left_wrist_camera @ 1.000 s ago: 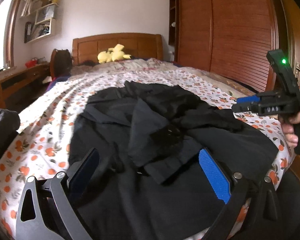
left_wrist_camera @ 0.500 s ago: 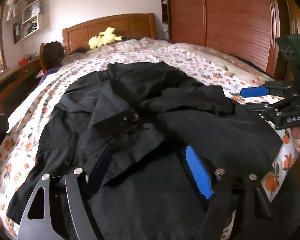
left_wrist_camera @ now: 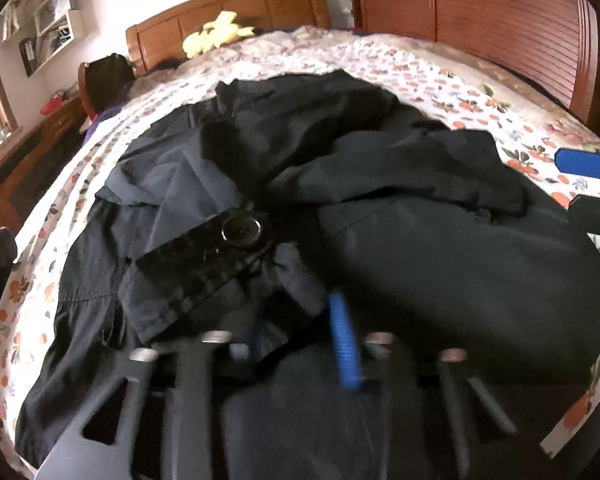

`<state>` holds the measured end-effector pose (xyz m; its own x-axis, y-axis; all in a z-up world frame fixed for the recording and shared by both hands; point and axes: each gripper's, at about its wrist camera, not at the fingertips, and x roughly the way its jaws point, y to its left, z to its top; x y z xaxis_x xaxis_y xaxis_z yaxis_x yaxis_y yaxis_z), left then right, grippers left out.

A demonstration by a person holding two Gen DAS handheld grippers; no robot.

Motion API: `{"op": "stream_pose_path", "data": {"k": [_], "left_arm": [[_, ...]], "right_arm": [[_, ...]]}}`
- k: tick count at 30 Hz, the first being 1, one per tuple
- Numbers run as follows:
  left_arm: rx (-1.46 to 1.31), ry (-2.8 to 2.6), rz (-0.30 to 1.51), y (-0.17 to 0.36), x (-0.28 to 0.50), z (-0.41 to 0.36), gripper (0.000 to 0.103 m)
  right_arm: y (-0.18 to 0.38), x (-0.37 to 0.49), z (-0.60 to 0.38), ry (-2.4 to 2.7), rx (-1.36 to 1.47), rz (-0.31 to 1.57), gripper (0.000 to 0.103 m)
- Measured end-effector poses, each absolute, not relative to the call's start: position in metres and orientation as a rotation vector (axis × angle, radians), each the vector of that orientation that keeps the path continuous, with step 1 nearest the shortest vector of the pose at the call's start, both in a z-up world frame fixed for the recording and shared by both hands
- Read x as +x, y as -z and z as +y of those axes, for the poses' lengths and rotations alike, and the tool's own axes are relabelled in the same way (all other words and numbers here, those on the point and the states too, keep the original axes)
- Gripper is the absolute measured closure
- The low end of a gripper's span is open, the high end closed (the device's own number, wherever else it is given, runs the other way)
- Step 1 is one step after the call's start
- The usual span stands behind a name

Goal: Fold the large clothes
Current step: 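Move the left tool to the coat side edge and close on it, then fold the coat side over the sleeves with the left tool and release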

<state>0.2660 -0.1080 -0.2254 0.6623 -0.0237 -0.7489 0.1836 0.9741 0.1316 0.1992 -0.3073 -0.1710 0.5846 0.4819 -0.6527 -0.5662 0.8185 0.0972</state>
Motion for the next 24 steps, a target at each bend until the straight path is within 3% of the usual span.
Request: {"op": "stream_pose_path", "data": {"k": [3,17,24], "left_arm": [[0.189,0.125,0.820,0.212,0.260,-0.106,0.099],[0.064,0.235,0.607,0.095,0.191,-0.060,0.100],[0.062,0.137,0.575,0.083,0.197,-0.005,0.100]], "right_arm": [[0.171,0.199,-0.308,-0.608,-0.133,0.718,0.036],[0.168,0.202,-0.300,-0.557,-0.099,0.739,0.036],[0.163,0.196,-0.290,-0.522,-0.122,0.735,0.036]]}}
